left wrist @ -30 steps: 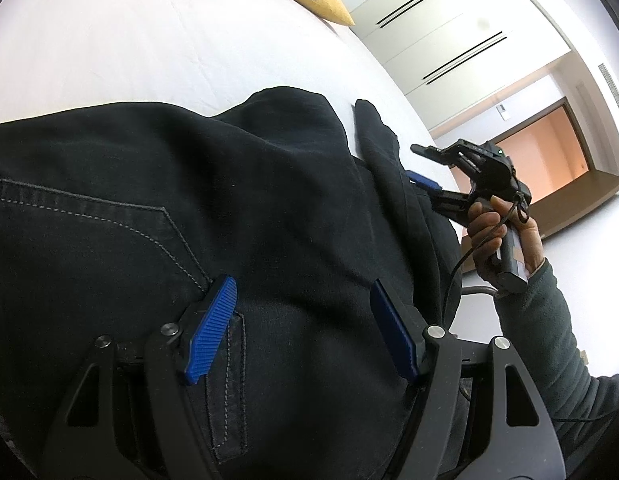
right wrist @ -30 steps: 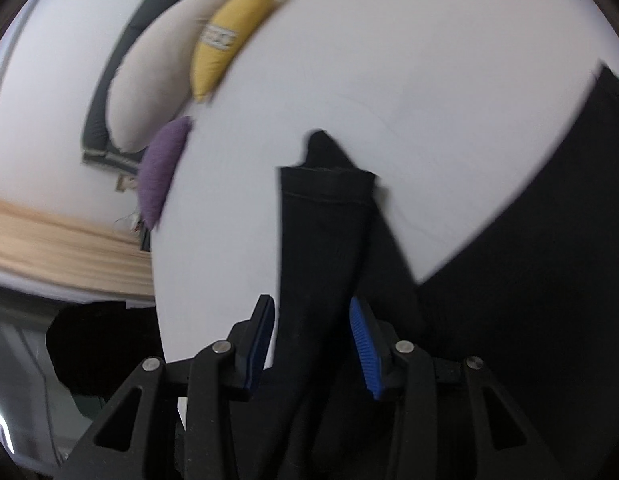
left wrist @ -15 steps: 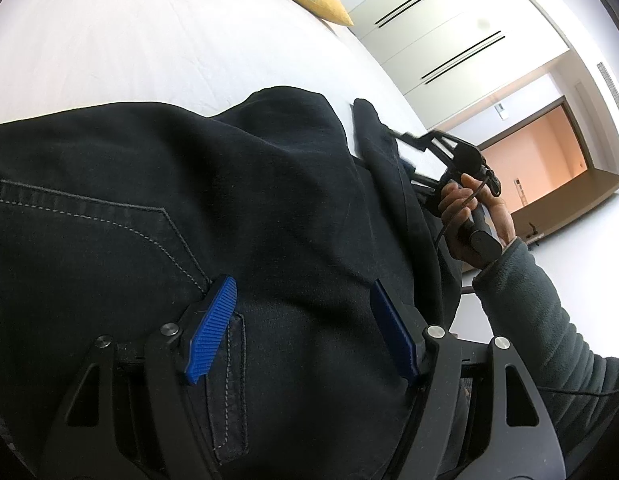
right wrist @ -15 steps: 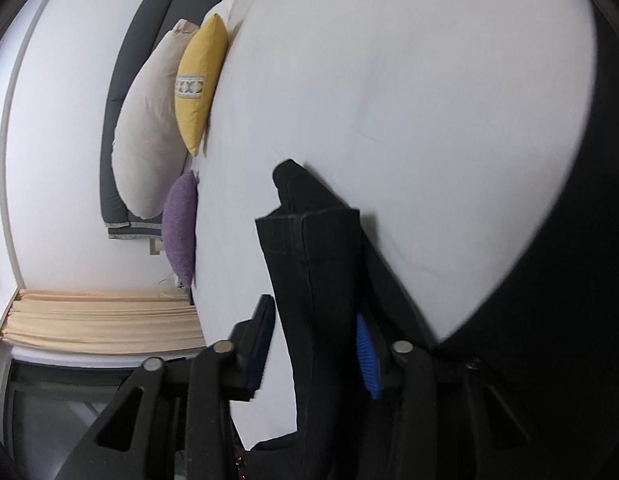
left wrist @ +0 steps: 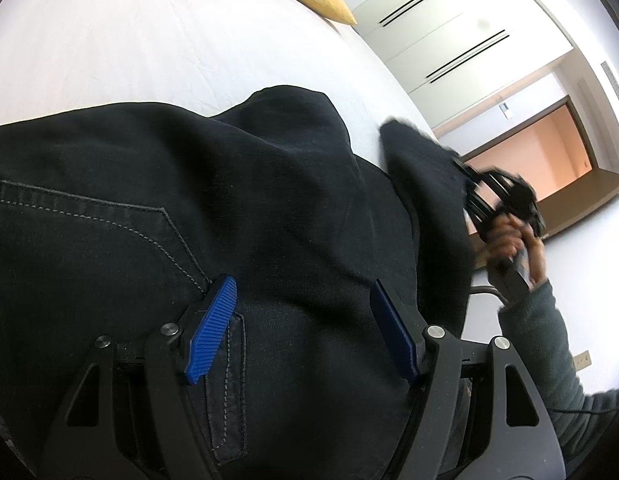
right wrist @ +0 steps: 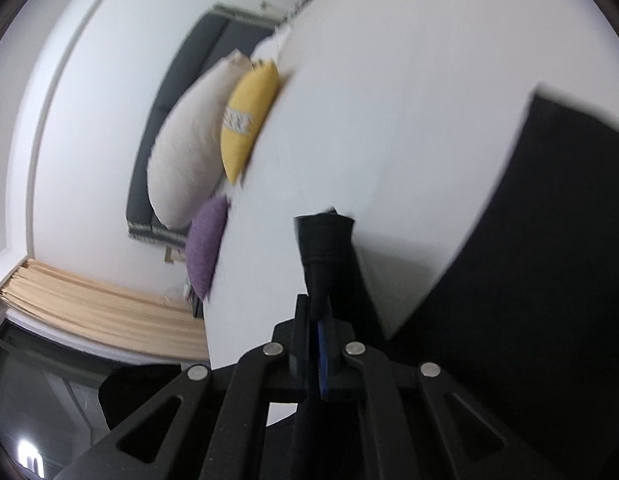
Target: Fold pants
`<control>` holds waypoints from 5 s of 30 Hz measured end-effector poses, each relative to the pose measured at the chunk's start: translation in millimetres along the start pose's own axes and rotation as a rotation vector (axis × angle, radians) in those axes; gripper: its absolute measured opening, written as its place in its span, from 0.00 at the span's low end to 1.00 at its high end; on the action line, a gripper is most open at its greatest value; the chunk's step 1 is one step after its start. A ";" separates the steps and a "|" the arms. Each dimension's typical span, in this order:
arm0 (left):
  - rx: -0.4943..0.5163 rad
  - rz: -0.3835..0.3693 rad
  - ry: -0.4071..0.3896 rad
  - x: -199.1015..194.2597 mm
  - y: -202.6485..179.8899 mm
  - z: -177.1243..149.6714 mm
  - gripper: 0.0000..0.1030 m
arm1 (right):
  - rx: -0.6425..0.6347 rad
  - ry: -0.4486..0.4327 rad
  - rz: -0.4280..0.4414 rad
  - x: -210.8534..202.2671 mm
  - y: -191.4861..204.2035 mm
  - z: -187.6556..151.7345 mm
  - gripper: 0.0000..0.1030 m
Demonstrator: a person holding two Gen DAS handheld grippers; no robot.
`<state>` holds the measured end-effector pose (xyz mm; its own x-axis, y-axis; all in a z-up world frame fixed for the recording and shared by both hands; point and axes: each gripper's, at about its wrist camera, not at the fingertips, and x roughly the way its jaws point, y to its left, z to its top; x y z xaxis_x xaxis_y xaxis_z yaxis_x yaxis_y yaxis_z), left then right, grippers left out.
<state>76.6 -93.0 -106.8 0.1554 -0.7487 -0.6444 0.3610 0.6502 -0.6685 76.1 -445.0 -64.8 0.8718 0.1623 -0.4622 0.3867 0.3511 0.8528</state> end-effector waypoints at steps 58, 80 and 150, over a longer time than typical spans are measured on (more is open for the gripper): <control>-0.076 0.032 0.025 17.5 -6.5 20.7 0.68 | -0.194 -0.166 -0.229 -157.0 -57.4 40.2 0.46; -0.080 -0.003 0.005 7.5 -1.6 14.6 0.70 | -1.015 0.225 -0.780 58.5 -4.5 29.3 0.39; -0.018 -0.120 -0.061 -32.4 -13.2 44.6 0.74 | -0.278 0.707 0.117 19.1 -4.3 -50.7 0.66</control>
<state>107.7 -83.2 -60.6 0.1677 -0.8272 -0.5362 0.3640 0.5575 -0.7462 75.9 -396.6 -89.7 0.4668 0.7307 -0.4983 0.1325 0.4992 0.8563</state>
